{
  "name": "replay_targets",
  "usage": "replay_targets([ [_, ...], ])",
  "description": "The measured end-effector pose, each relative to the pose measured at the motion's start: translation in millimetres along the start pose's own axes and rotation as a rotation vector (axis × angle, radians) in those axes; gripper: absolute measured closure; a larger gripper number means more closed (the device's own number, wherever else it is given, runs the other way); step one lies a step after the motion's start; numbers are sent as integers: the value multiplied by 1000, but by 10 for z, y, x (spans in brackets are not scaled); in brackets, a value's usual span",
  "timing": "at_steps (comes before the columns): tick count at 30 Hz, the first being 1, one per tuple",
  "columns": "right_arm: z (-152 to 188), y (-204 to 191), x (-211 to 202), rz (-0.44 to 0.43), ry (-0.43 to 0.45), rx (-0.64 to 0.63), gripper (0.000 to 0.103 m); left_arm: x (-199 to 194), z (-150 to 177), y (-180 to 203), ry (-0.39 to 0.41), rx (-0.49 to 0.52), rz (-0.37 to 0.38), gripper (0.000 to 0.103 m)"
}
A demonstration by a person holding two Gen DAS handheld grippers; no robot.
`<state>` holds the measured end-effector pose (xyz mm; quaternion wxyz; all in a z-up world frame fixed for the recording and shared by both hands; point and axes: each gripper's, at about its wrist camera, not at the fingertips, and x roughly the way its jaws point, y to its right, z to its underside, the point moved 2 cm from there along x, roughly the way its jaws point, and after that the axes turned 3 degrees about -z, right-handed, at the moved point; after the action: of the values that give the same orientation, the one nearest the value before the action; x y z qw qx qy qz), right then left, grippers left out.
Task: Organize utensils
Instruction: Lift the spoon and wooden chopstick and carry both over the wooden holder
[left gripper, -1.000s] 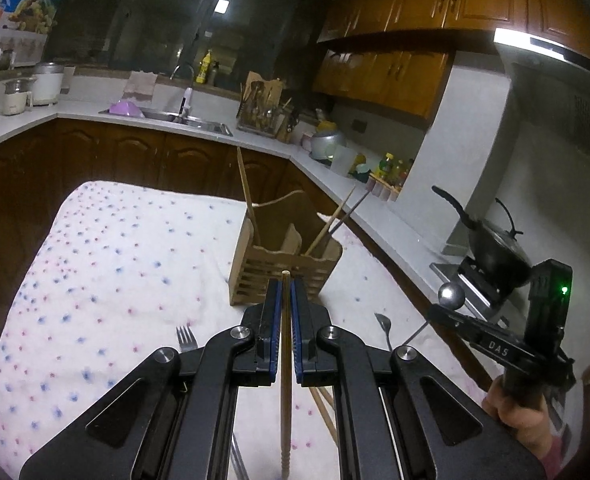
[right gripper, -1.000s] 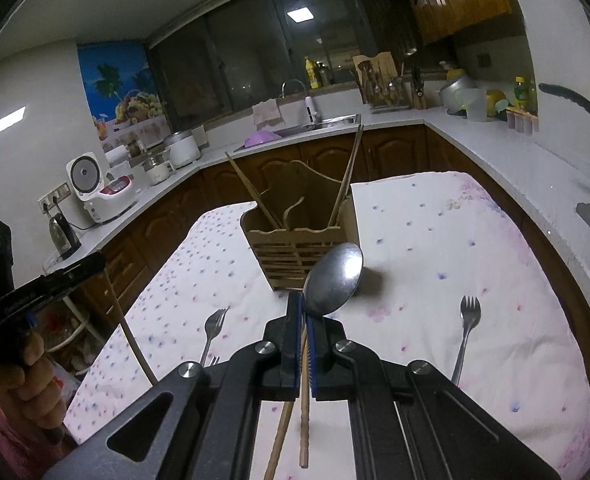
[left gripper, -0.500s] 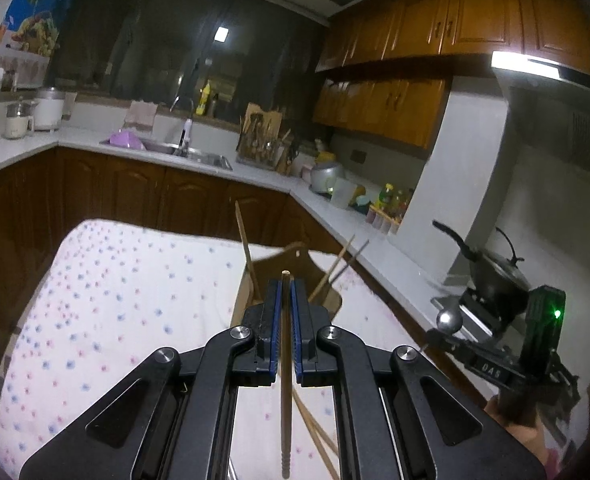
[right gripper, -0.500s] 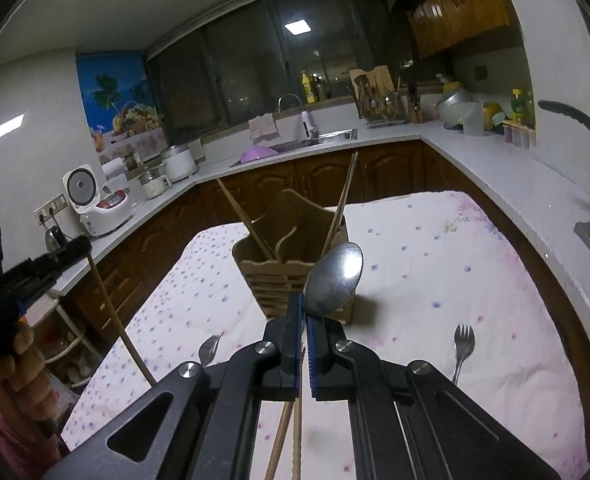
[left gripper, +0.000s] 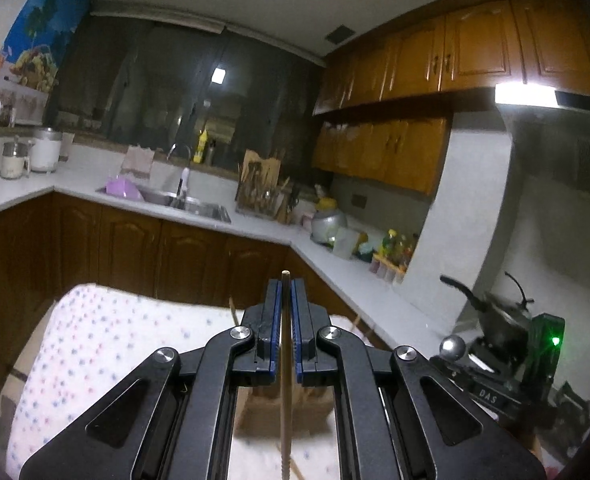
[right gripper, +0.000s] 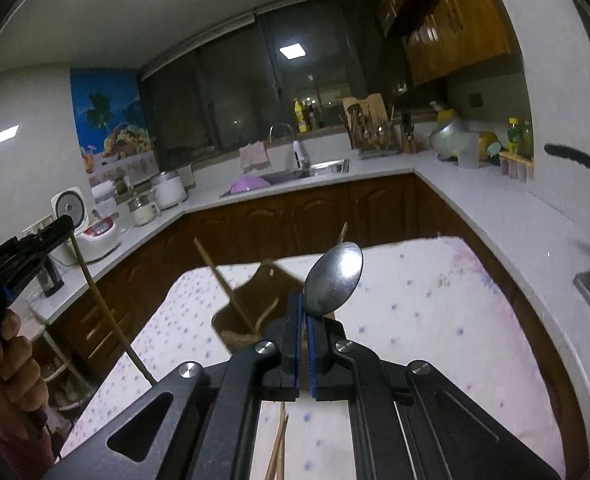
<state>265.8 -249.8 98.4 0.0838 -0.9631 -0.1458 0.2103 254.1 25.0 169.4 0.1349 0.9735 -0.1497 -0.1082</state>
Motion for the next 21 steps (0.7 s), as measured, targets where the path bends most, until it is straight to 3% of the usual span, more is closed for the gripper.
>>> replay_targets([
  [11,-323,116,437,40,29,-9,101,519,-321,-112,99,-47,-20,99],
  [21,-203,204,846,70,-9,-22,101,987,-70,-344,75,-113,-91,99],
])
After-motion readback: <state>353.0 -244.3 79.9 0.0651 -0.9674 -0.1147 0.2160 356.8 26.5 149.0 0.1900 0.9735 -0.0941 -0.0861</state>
